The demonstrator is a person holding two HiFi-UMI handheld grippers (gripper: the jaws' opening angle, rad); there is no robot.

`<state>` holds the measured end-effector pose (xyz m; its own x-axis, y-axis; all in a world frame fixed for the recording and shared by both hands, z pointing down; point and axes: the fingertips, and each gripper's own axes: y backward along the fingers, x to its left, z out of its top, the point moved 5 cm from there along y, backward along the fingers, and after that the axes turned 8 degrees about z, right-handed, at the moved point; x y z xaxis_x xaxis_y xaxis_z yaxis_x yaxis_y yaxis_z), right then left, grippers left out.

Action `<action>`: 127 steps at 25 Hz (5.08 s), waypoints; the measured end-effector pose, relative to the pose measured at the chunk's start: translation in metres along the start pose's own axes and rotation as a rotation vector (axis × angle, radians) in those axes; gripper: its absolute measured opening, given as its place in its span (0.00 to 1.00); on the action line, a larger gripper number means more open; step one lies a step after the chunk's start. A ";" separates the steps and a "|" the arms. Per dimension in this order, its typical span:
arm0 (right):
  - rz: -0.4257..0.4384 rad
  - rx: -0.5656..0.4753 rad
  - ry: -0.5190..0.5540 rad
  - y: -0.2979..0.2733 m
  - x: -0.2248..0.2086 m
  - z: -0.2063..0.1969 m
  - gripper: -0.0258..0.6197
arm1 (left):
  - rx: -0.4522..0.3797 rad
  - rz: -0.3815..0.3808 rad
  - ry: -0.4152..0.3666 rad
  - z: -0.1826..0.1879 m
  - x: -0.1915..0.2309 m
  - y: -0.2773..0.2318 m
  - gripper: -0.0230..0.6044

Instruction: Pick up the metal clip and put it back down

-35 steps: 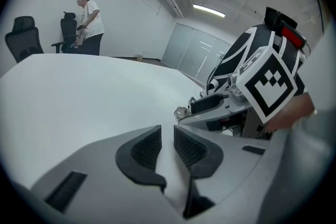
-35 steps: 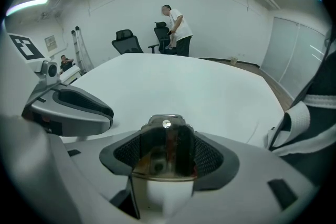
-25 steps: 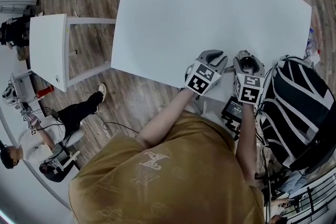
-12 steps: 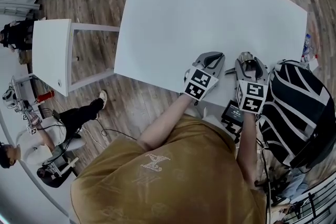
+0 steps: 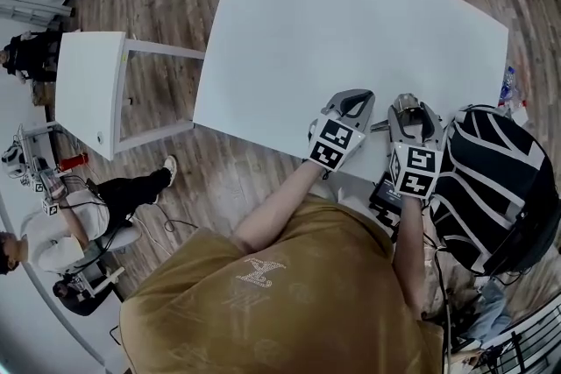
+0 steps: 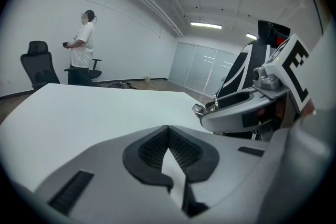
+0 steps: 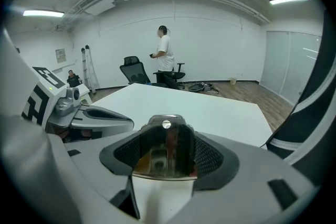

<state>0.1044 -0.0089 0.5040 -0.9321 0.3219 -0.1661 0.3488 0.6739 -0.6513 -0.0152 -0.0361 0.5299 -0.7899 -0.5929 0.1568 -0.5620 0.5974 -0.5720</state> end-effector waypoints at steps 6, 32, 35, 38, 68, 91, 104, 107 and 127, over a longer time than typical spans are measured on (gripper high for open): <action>-0.025 -0.095 0.012 0.021 0.003 0.019 0.49 | -0.097 0.067 0.002 0.030 0.003 0.018 0.05; -0.100 -0.526 0.127 0.132 0.017 0.128 0.49 | -0.496 0.174 -0.097 0.162 -0.021 0.100 0.05; -0.121 -0.578 0.141 0.146 0.020 0.139 0.49 | -0.532 0.180 -0.100 0.175 -0.023 0.110 0.05; -0.170 -0.628 0.159 0.159 0.018 0.145 0.49 | -0.569 0.188 -0.109 0.188 -0.025 0.120 0.05; -0.224 -0.700 0.142 0.177 0.009 0.162 0.49 | -0.628 0.194 -0.137 0.211 -0.030 0.129 0.05; -0.208 -0.629 0.132 0.150 0.008 0.155 0.49 | -0.547 0.213 -0.141 0.194 -0.011 0.110 0.05; -0.191 -0.525 0.106 0.116 0.005 0.128 0.49 | -0.433 0.213 -0.121 0.155 0.003 0.082 0.05; -0.192 -0.487 0.106 0.109 0.005 0.121 0.49 | -0.408 0.211 -0.117 0.148 0.004 0.079 0.05; -0.172 -0.267 0.027 0.057 -0.003 0.052 0.49 | -0.250 0.176 -0.116 0.084 0.012 0.048 0.05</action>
<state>0.1220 -0.0062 0.4294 -0.9780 0.2029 -0.0485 0.2027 0.8696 -0.4503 -0.0311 -0.0606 0.4366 -0.8554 -0.5173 -0.0279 -0.4732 0.8021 -0.3643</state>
